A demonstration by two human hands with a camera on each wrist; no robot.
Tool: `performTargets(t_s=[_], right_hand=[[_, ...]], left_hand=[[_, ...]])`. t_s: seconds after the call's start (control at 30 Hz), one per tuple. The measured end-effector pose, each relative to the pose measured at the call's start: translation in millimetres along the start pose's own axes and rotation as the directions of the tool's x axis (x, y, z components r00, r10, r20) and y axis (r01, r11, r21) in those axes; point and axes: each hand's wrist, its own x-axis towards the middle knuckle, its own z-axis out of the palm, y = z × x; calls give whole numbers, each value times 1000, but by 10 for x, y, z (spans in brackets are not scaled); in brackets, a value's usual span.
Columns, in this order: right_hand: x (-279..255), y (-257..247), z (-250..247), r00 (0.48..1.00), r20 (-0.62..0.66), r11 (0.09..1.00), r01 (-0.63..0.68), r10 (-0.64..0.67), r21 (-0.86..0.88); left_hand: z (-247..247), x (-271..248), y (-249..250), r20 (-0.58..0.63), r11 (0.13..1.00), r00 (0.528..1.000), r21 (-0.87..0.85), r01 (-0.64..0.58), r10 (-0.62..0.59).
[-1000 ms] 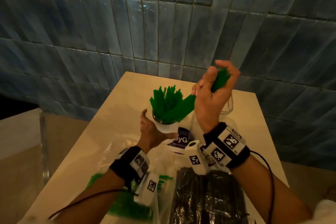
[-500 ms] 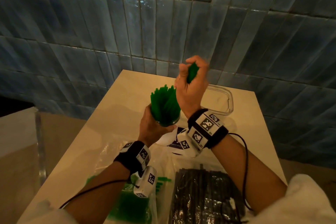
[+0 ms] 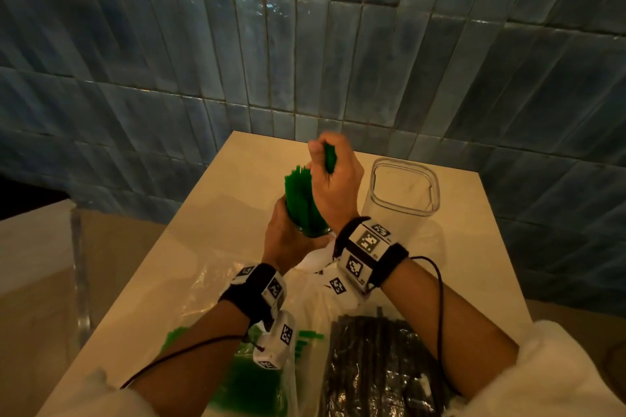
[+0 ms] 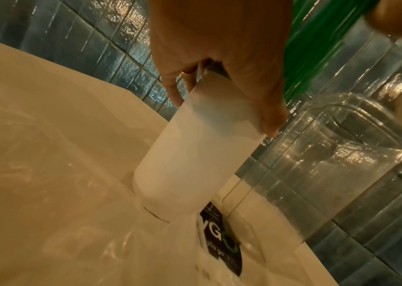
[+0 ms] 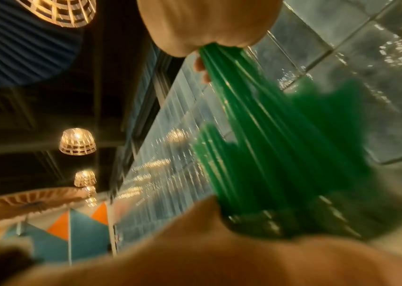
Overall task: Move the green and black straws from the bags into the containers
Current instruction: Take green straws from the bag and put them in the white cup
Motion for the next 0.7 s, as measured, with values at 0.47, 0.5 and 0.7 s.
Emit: performTargets(t_s=[0.47, 0.5, 0.7], right_hand=[[-103, 196, -105, 948, 247, 967, -154, 202, -201], [-107, 200, -94, 946, 276, 975, -122, 171, -184], [-104, 324, -125, 926, 293, 887, -83, 237, -455]], left_hand=[[19, 4, 27, 28, 992, 993, -55, 118, -116], [16, 5, 19, 31, 991, 992, -62, 121, -119], [17, -1, 43, 30, 991, 992, -35, 126, -125]])
